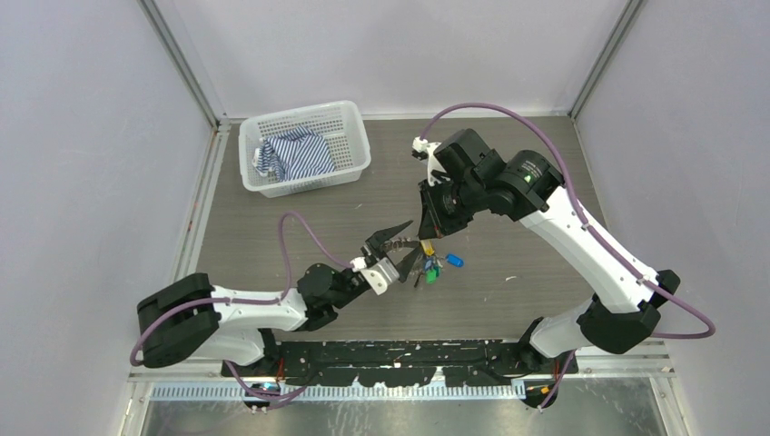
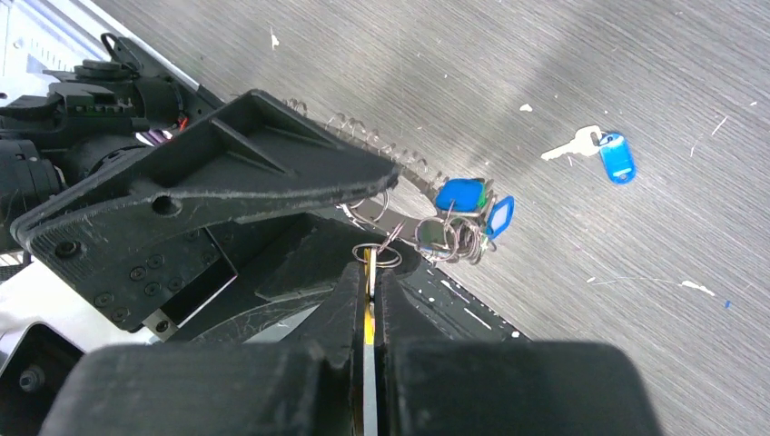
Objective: Remove the keys from the keyring
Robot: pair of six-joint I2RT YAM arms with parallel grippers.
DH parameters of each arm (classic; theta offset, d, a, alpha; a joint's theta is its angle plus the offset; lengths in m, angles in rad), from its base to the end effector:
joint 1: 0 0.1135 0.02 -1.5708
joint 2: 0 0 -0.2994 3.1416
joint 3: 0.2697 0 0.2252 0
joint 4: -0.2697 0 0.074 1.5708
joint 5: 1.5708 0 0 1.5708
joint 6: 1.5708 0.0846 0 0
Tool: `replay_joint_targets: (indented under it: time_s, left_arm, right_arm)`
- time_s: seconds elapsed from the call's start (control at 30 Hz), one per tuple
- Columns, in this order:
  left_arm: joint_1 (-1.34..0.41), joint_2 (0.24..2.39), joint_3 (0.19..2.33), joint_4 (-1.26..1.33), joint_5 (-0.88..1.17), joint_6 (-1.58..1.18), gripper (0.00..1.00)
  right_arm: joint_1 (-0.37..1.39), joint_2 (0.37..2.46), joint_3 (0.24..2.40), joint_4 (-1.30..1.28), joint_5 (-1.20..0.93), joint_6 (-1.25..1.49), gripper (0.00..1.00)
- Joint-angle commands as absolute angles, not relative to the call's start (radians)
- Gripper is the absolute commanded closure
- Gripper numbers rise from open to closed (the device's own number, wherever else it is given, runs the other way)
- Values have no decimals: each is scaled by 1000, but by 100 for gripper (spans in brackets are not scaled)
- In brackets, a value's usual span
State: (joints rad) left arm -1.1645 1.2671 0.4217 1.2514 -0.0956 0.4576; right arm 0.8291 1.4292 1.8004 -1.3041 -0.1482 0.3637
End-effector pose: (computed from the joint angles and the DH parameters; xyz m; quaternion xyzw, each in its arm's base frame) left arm 0.1120 -0.2400 0.3391 0.3708 0.4073 -0.2641 0.7917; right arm 0.1611 0.1944 0.4179 -0.2410 0.9161 0.2338 0.2192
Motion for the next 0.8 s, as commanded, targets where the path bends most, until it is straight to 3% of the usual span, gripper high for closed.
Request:
replay_joint_targets:
  time_s: [0.0, 0.17, 0.77]
  left_arm:
    - [-1163, 1195, 425, 1151, 23, 472, 52]
    - [-1164, 1154, 453, 1006, 81, 468, 52]
    - [-1163, 1160, 484, 1030, -6, 527, 52]
  right_arm:
    - [826, 1377, 1814, -1268, -192, 344, 99]
    - [827, 1377, 1820, -1267, -191, 341, 99]
    - [828, 1360, 1815, -1279, -257, 297, 99]
